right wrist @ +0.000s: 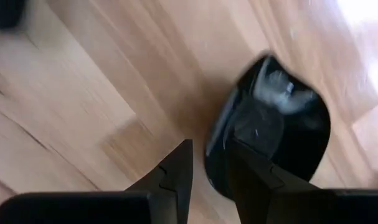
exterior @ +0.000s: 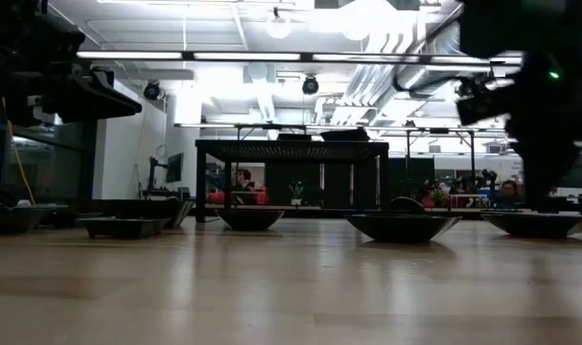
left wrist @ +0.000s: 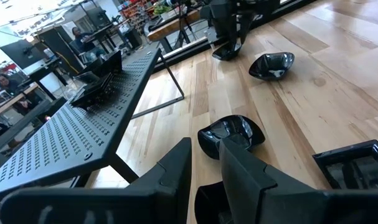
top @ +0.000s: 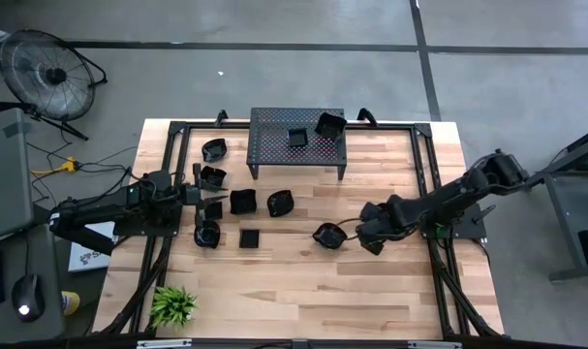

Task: Pick & Place Mini shaped plates
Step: Put the black leaf-shaped plate on the shelf

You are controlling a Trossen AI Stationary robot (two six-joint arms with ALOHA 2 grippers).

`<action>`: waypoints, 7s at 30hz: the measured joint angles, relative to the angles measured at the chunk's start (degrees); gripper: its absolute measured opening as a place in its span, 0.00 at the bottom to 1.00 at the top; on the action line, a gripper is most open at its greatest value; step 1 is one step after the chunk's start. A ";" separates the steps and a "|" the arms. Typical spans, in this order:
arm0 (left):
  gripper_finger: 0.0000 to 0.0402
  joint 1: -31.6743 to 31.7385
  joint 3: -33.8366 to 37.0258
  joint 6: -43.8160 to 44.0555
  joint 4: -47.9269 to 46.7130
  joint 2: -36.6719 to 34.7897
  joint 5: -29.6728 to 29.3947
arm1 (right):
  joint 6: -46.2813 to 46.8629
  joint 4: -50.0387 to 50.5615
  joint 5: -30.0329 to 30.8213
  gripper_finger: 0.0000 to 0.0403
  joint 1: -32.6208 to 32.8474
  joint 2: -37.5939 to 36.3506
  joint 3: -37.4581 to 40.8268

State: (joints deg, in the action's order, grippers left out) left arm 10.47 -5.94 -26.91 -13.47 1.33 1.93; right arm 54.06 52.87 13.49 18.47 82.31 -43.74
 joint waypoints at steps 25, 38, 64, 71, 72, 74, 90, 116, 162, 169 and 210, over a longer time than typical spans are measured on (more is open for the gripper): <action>0.20 -0.01 -0.02 -0.01 0.00 -0.01 0.00 | -7.95 11.85 4.37 0.22 15.11 -0.66 1.90; 0.20 0.00 0.00 0.00 0.00 0.00 0.01 | -9.57 10.01 5.87 0.22 11.91 -0.48 1.88; 0.20 0.00 0.00 -0.01 0.01 -0.01 0.00 | -12.13 5.81 4.10 0.22 9.82 5.41 1.85; 0.20 0.01 -0.01 -0.01 0.00 0.00 0.00 | -12.13 5.85 4.45 0.22 9.62 6.49 1.85; 0.20 -0.01 -0.01 -0.01 0.00 -0.01 0.01 | -12.13 5.85 4.74 0.22 9.65 6.51 1.85; 0.20 -0.01 -0.02 -0.01 0.00 0.00 0.00 | -12.13 5.85 5.68 0.22 9.65 6.51 1.85; 0.20 0.00 0.00 -0.01 0.00 0.01 0.01 | -14.46 4.26 5.88 0.22 5.93 6.68 1.85; 0.20 0.00 0.00 -0.01 0.01 0.00 0.00 | -14.05 2.80 5.04 0.02 5.86 6.68 1.90; 0.20 -0.01 0.05 -0.24 0.58 -0.01 0.02 | -23.66 -1.56 12.20 0.00 14.32 6.66 -9.82; 0.20 0.01 0.07 -0.01 0.82 0.01 -0.64 | -27.36 -3.25 13.11 0.00 14.26 6.66 -9.82; 0.58 -4.34 -23.23 -24.97 15.43 52.37 3.54 | -67.20 -23.79 8.56 0.00 0.08 6.66 -21.93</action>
State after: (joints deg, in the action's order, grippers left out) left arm 6.13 -29.17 -51.88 1.95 53.71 5.47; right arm -13.14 29.08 22.04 18.55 88.97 -65.67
